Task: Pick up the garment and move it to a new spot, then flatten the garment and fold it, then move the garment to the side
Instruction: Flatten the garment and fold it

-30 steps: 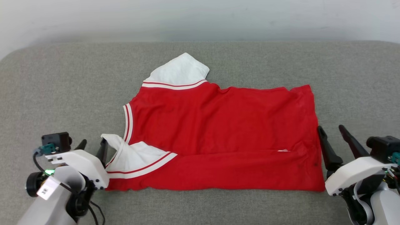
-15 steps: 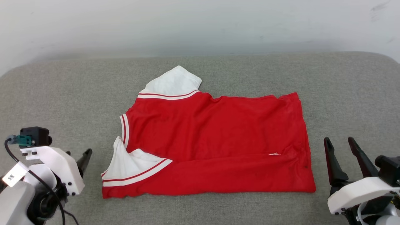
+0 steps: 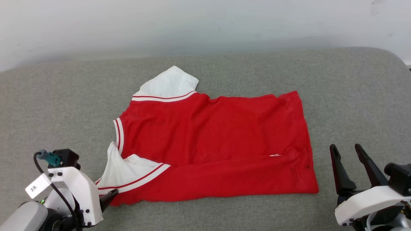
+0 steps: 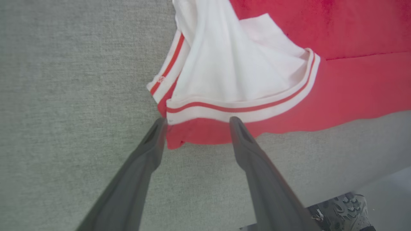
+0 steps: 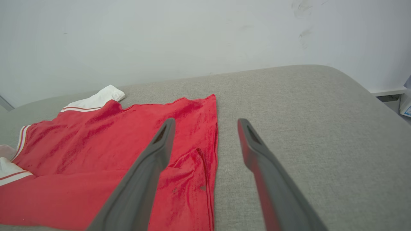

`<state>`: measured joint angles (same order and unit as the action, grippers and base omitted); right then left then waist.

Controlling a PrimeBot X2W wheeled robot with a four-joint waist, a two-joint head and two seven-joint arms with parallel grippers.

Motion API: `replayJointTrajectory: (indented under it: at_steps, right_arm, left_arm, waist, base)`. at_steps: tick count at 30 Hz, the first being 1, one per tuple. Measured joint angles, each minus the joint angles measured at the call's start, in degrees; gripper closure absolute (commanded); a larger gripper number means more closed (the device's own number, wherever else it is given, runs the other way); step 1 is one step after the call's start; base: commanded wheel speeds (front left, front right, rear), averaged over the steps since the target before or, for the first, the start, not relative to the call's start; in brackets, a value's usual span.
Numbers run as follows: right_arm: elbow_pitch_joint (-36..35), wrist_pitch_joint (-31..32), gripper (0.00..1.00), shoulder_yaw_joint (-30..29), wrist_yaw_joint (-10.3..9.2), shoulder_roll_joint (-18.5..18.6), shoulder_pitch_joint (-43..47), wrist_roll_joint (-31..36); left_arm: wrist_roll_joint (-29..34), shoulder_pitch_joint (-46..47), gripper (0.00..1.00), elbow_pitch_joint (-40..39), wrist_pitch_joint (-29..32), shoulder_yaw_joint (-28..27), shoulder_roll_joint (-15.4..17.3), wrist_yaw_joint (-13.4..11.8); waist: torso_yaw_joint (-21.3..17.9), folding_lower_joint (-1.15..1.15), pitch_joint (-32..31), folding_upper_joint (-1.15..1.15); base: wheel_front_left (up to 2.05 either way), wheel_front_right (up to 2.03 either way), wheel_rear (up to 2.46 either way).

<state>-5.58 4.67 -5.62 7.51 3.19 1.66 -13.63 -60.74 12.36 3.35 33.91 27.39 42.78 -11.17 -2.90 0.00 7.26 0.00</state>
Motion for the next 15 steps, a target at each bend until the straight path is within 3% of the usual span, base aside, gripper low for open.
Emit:
replayJointTrajectory:
  at_steps: [7,13,14,15]
  right_arm:
    - [-0.09,0.63,0.0,0.71,0.0,-0.12,-0.3,-0.62]
    - [0.38,0.65,0.0,0.62,0.0,-0.16,-0.78,-2.05]
    - [0.54,0.66,0.0,0.58,0.0,-0.18,-0.94,-2.24]
    - [0.66,0.66,0.0,0.4,0.0,-0.18,-1.14,-2.47]
  left_arm:
    - [-0.1,0.8,0.0,5.32,-0.37,0.47,-2.7,-0.93]
    - [-0.55,2.33,0.0,8.35,0.43,0.99,-3.33,0.16]
    - [-0.9,2.51,0.24,8.55,0.91,1.14,-3.54,0.54]
    - [-1.23,2.8,0.74,8.76,1.25,1.22,-3.58,0.88]
  waist:
    - [-1.0,0.0,2.43,0.0]
    - [-1.51,0.0,4.61,0.0]
    - [-1.55,0.0,4.87,0.0]
    - [-1.57,0.0,5.06,0.0]
  base:
    - [0.0,0.0,0.0]
    - [0.0,0.0,0.0]
    - [0.0,0.0,0.0]
    - [0.0,0.0,0.0]
